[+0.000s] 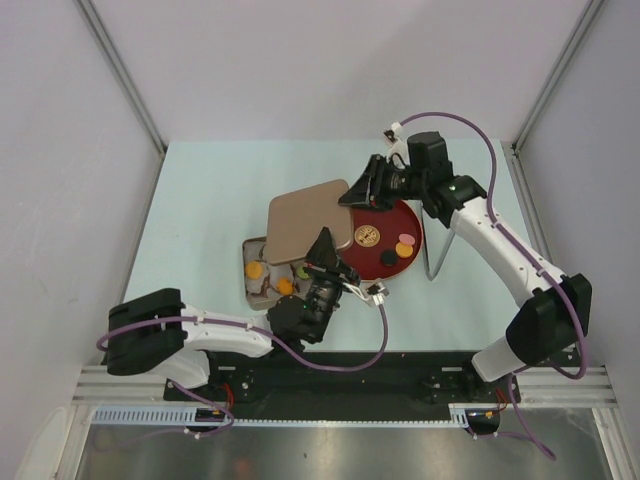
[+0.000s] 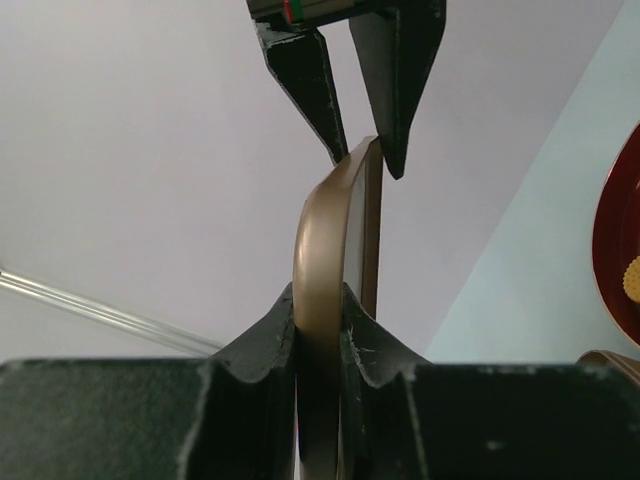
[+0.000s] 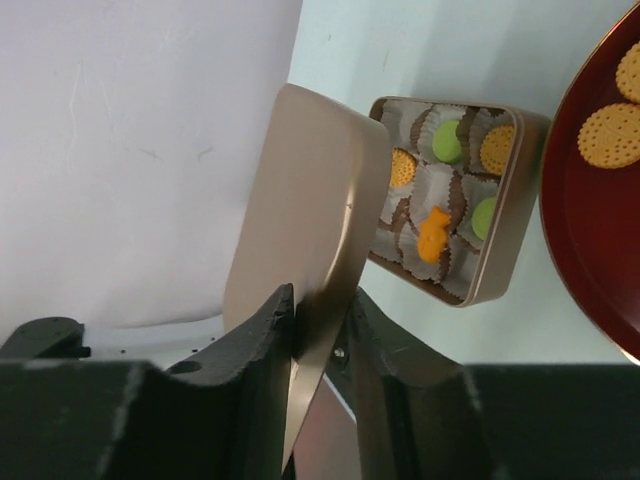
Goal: Pack the cookies
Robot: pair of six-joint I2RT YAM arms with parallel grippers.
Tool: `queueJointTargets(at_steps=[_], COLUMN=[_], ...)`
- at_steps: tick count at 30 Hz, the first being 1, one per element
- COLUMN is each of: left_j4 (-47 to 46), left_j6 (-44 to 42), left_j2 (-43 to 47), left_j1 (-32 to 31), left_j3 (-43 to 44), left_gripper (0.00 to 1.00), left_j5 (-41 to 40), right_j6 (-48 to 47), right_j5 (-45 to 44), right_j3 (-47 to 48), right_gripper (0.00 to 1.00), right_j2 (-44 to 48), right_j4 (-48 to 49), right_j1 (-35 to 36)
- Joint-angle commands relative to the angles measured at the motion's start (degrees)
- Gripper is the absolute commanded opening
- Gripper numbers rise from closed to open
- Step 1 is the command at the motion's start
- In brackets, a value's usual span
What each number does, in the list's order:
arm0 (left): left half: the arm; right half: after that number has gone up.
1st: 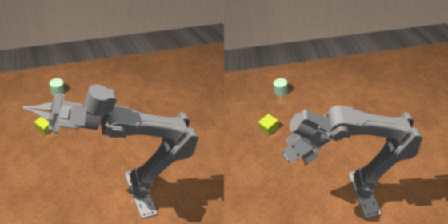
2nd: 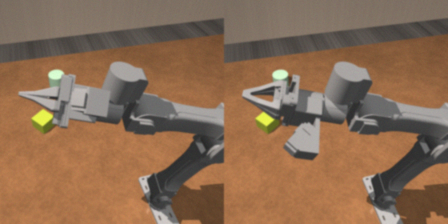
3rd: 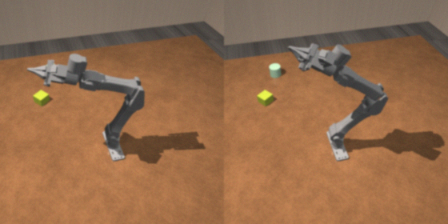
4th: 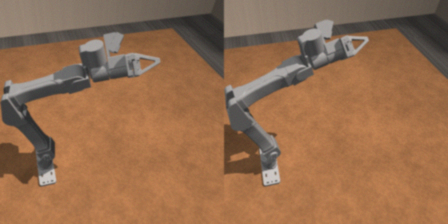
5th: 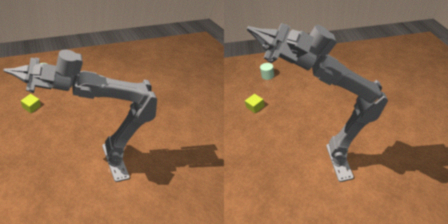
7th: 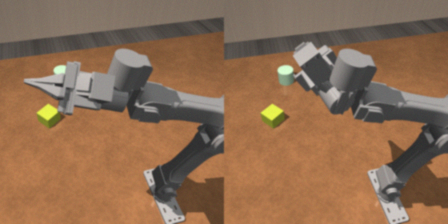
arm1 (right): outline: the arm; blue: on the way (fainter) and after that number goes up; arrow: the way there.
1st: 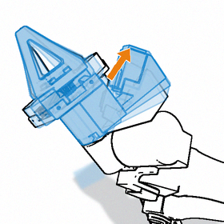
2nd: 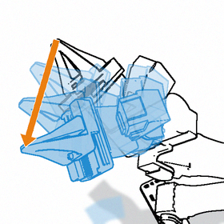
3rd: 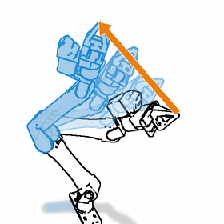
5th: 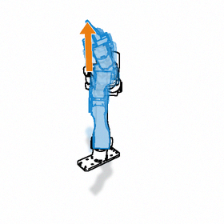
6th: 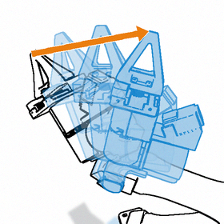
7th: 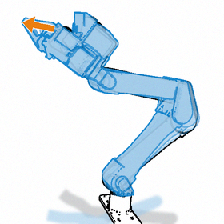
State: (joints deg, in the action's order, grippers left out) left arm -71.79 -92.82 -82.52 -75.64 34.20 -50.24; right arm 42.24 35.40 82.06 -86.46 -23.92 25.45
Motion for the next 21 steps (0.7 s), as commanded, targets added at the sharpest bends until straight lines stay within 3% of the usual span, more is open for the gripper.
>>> queueJointTargets(at_steps=[1, 9, 15, 21], left_j4=[-12.40, -14.52, -15.57, -16.01], left_j6=[-2.81, -3.86, -4.30, -4.48], left_j2=[2.10, 1.14, 0.52, 0.34], left_j1=[0.05, -0.04, -0.13, -0.30], left_j3=[2.37, 2.72, 2.72, 2.54], left_gripper=[0.00, 0.00, 0.00, 0.00], left_j5=[-1.18, -1.00, -1.00, -0.91], right_j6=[-5.67, -6.82, -4.54, -1.72], right_j5=[0.37, 1.16, 4.23, 7.48], right_j3=[3.10, 3.54, 2.84, 1.96], right_gripper=[0.37, 0.55, 0.56, 0.50], right_j2=[-1.61, -4.16, -5.65, -6.44], right_j4=[-4.29, -6.05, -2.63, 2.56], right_j1=[1.00, 2.49, 3.37, 3.64])
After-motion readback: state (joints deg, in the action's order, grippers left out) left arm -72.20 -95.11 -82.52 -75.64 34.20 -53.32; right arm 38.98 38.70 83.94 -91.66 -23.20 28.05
